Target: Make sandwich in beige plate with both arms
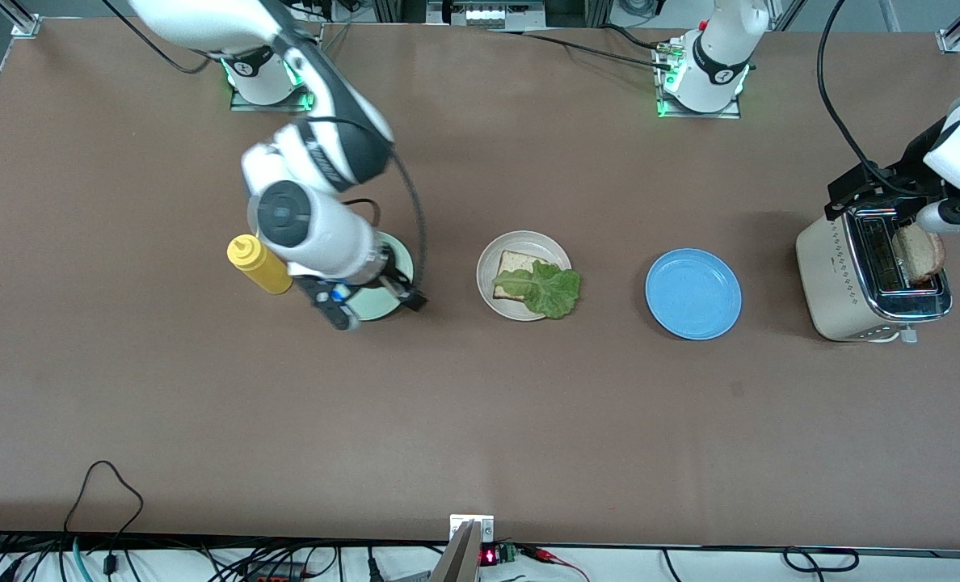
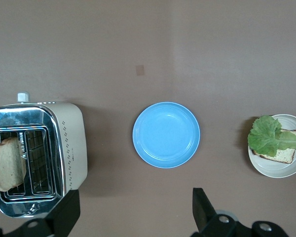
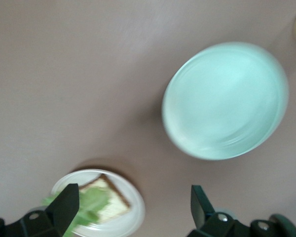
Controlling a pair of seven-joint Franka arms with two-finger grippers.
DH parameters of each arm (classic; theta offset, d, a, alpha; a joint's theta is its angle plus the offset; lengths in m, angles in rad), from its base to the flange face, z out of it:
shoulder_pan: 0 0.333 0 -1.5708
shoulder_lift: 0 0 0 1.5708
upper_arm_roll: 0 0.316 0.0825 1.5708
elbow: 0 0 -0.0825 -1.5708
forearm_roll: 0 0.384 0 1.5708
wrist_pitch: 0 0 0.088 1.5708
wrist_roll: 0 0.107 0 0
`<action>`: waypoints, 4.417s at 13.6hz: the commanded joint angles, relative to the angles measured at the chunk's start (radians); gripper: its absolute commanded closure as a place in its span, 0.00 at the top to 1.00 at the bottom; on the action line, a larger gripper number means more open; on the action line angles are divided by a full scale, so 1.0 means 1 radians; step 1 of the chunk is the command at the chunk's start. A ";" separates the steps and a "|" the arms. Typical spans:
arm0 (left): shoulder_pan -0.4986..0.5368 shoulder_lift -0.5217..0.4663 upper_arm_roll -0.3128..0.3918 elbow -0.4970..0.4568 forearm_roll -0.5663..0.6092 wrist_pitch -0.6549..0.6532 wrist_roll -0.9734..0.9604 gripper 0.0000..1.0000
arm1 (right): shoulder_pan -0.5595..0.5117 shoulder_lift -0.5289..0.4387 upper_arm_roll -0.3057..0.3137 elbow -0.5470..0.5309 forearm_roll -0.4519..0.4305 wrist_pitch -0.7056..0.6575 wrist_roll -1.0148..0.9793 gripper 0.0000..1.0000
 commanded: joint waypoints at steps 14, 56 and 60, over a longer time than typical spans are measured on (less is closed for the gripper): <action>0.313 0.368 0.026 0.178 -0.005 0.042 0.005 1.00 | -0.274 -0.364 -0.296 -0.036 -0.157 -0.453 -1.257 1.00; 0.430 0.419 -0.158 0.350 -0.316 -0.477 0.278 0.00 | -0.232 -0.372 -0.290 -0.038 -0.168 -0.383 -1.303 1.00; 0.411 0.419 -0.260 0.157 -0.509 -0.308 0.283 0.00 | -0.230 -0.372 -0.290 -0.038 -0.168 -0.383 -1.303 1.00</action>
